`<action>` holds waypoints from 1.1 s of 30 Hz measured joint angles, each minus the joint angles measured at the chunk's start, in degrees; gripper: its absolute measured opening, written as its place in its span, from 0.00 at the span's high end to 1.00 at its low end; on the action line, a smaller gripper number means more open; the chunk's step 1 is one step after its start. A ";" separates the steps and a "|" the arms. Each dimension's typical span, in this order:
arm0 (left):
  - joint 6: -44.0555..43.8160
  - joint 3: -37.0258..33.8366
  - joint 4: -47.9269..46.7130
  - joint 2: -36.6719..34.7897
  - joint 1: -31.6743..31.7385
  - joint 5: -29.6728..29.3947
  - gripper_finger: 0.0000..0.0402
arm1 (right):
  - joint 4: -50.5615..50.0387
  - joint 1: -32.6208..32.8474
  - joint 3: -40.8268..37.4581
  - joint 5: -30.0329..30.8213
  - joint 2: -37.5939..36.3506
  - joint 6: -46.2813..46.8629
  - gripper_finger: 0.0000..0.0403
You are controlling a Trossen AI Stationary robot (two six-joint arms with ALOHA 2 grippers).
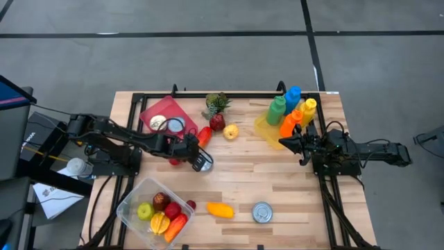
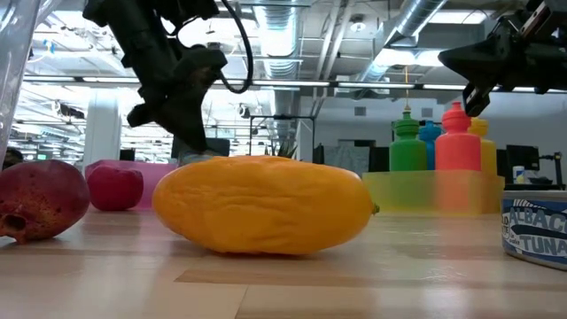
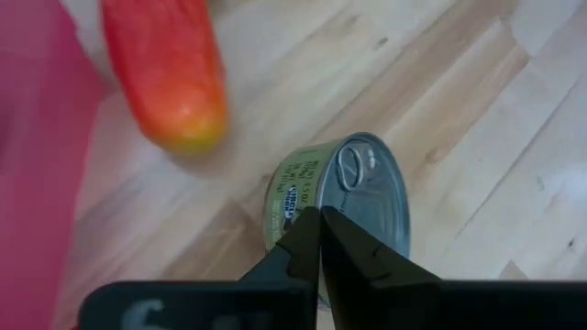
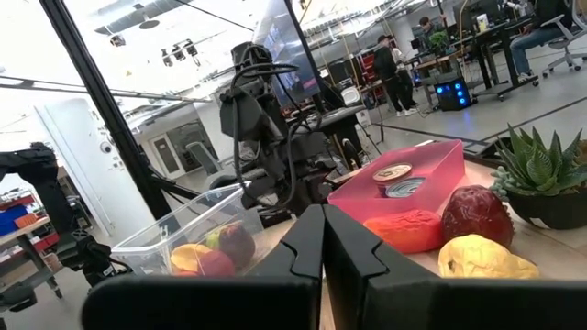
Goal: Pick & Place Food Item
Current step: Put the green tuna can into the pink bin
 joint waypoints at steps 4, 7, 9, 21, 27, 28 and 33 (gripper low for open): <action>0.20 0.02 -1.12 -2.25 0.96 -0.88 1.00 | 0.00 0.01 0.00 -0.01 0.00 0.00 1.00; 0.22 0.02 -2.44 -3.95 1.69 -1.30 1.00 | 0.00 0.00 0.00 -0.01 0.00 0.00 1.00; 0.22 0.07 -3.49 -5.19 2.16 -1.32 1.00 | 0.00 0.01 0.00 -0.01 0.00 0.00 1.00; 0.24 0.11 -12.24 -15.85 8.24 -3.26 1.00 | 0.00 0.00 0.00 -0.01 0.02 0.00 1.00; 0.39 0.22 -21.14 -23.48 12.88 -4.33 1.00 | 0.05 0.01 0.00 -0.01 0.02 0.00 1.00; 0.38 0.22 -23.31 -24.52 13.65 -4.63 1.00 | 0.12 0.00 0.00 0.01 0.01 0.00 1.00; 0.46 0.22 -30.69 -28.07 16.71 -5.36 1.00 | 0.02 0.00 0.00 -0.01 0.02 0.00 1.00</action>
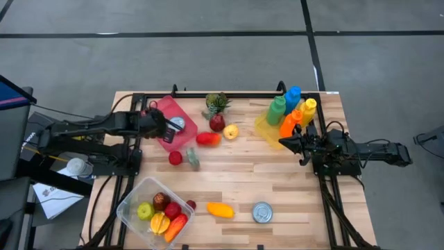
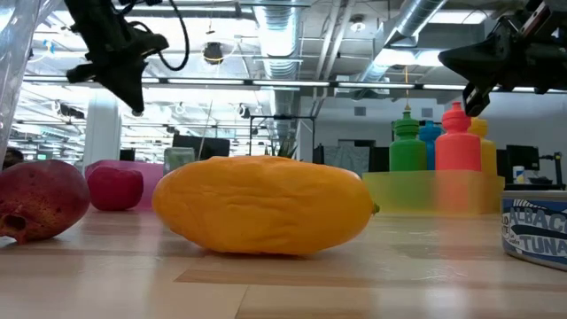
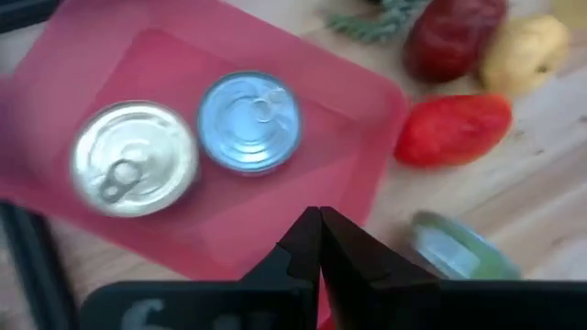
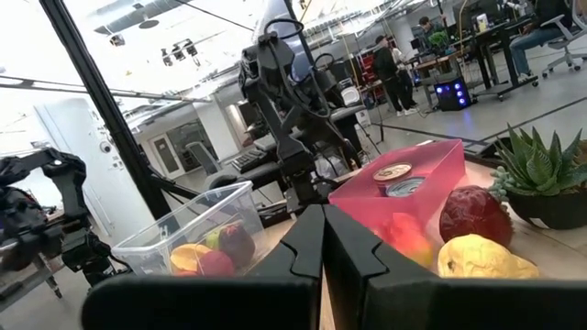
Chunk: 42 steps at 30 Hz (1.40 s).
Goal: Pick & Place Food Item
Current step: Put the green tuna can into the pink bin
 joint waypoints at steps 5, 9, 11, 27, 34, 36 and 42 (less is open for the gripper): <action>0.13 -0.02 6.89 0.77 -0.52 5.09 1.00 | 0.00 0.00 0.00 0.02 -0.01 0.00 1.00; 12.44 -0.02 22.40 4.78 -4.97 11.76 1.00 | 0.09 0.00 0.00 0.02 0.00 0.00 1.00; 22.58 -0.02 30.24 7.12 -8.28 13.07 1.00 | 0.07 0.02 0.00 0.00 0.00 0.00 1.00; 42.60 -0.07 54.77 24.53 -20.69 28.29 0.33 | 0.13 0.01 0.01 0.00 -0.01 0.00 1.00; 49.60 -0.11 58.14 29.55 -24.15 30.97 0.11 | -0.02 0.01 0.00 0.00 0.00 0.00 1.00; 49.67 -0.11 58.40 31.08 -24.23 31.85 0.10 | -0.04 0.00 0.00 0.00 0.00 0.00 1.00; 52.82 -0.10 59.67 36.30 -24.18 36.00 0.12 | -0.01 0.01 0.00 0.00 0.00 0.00 1.00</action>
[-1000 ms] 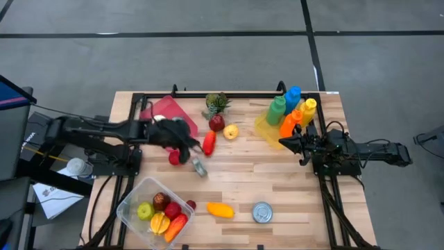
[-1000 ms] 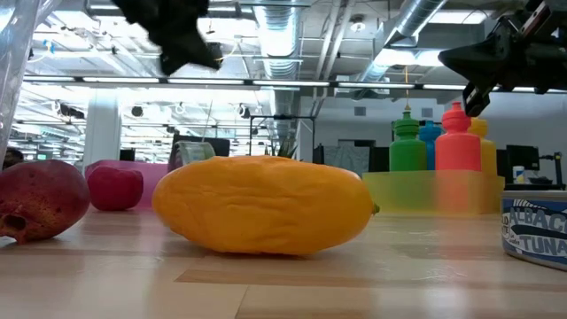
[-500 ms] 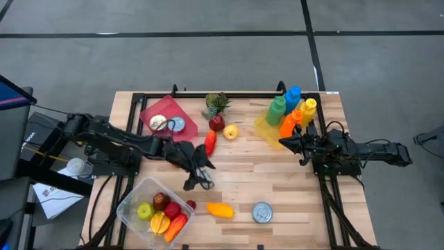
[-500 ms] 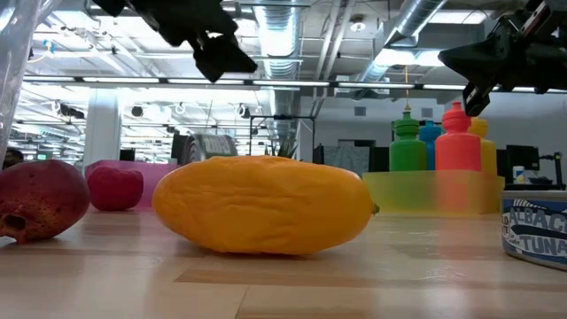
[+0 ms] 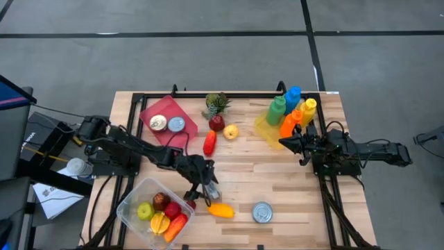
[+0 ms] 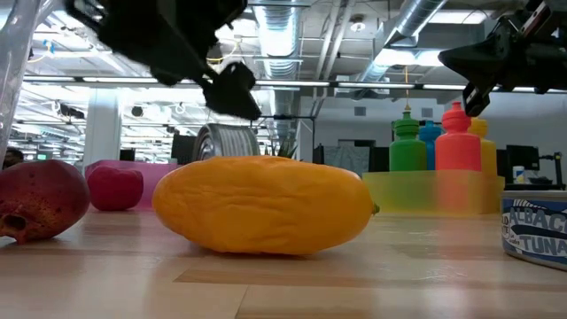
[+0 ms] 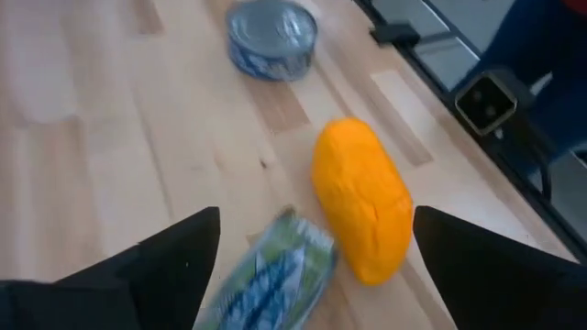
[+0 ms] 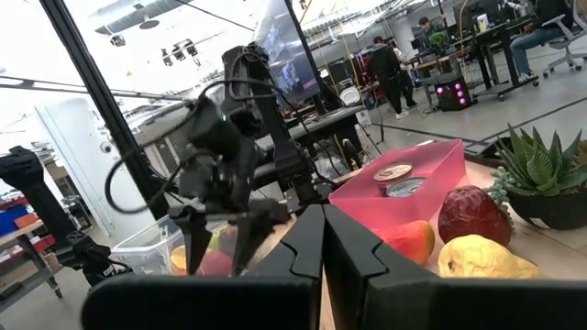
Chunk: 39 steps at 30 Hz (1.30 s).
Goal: Pick & Place Food Item
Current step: Put the green tuna can into the pink bin
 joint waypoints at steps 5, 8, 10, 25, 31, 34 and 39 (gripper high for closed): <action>1.63 0.01 3.15 4.18 -0.14 0.26 0.15 | 0.00 0.01 0.00 0.00 0.00 0.00 1.00; 3.13 -0.01 4.73 6.02 -0.15 -0.20 0.16 | 0.00 0.01 0.00 0.00 0.00 0.00 1.00; 4.62 0.01 4.67 6.74 -0.17 -0.22 0.17 | -0.01 -0.01 0.00 0.00 0.00 0.00 1.00; 5.99 0.01 3.18 6.94 -0.26 -0.88 0.54 | -0.01 0.00 0.01 0.00 0.00 0.00 1.00; 0.94 3.46 0.25 6.99 -0.21 -8.70 0.66 | -0.01 -0.01 0.00 0.00 0.00 0.00 1.00; -0.44 6.80 -3.62 5.80 0.27 -10.60 0.66 | -0.01 0.01 0.00 0.00 0.00 0.00 1.00; -5.27 11.98 -17.18 -0.22 0.93 -22.10 0.62 | -0.05 0.00 0.00 0.00 0.00 0.00 1.00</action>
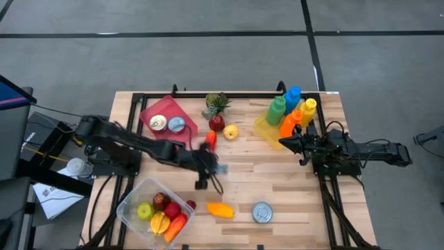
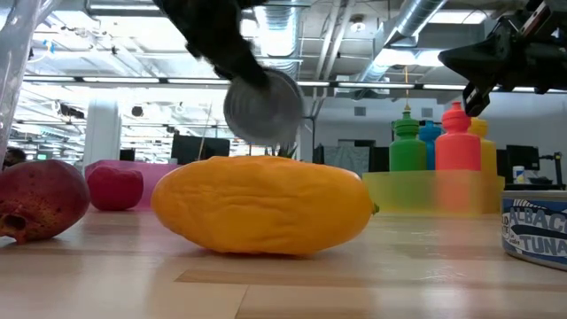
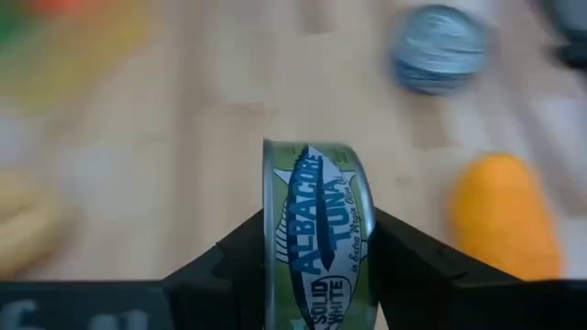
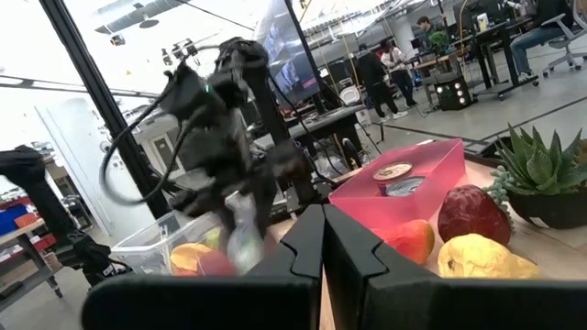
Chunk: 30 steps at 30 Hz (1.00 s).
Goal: Pick & Place Food Item
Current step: Put the green tuna can into the pink bin
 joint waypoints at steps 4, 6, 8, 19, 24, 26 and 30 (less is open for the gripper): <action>-7.13 1.54 -15.08 -8.71 1.53 -14.89 0.63 | 0.03 0.00 0.02 0.00 0.00 0.00 1.00; -11.28 1.54 -22.38 -13.07 2.22 -21.37 0.65 | 0.18 0.01 0.02 0.00 -0.02 0.00 1.00; -16.39 1.54 -29.31 -16.69 3.17 -26.04 0.65 | -0.01 -0.01 0.02 0.00 0.00 0.00 1.00; -25.99 -0.68 -50.87 -18.06 11.09 -27.53 0.66 | 0.03 0.02 0.02 0.00 0.00 0.00 1.00; -26.81 -5.67 -50.74 -15.86 15.32 -20.07 0.63 | 0.08 -0.01 0.02 0.00 -0.02 0.00 1.00; -26.82 -7.66 -49.53 -15.35 16.34 -18.01 0.61 | 0.05 0.01 0.02 0.00 0.00 0.00 1.00; -26.25 -9.74 -47.09 -14.76 17.17 -18.06 0.64 | 0.04 0.01 0.02 0.00 0.00 0.00 1.00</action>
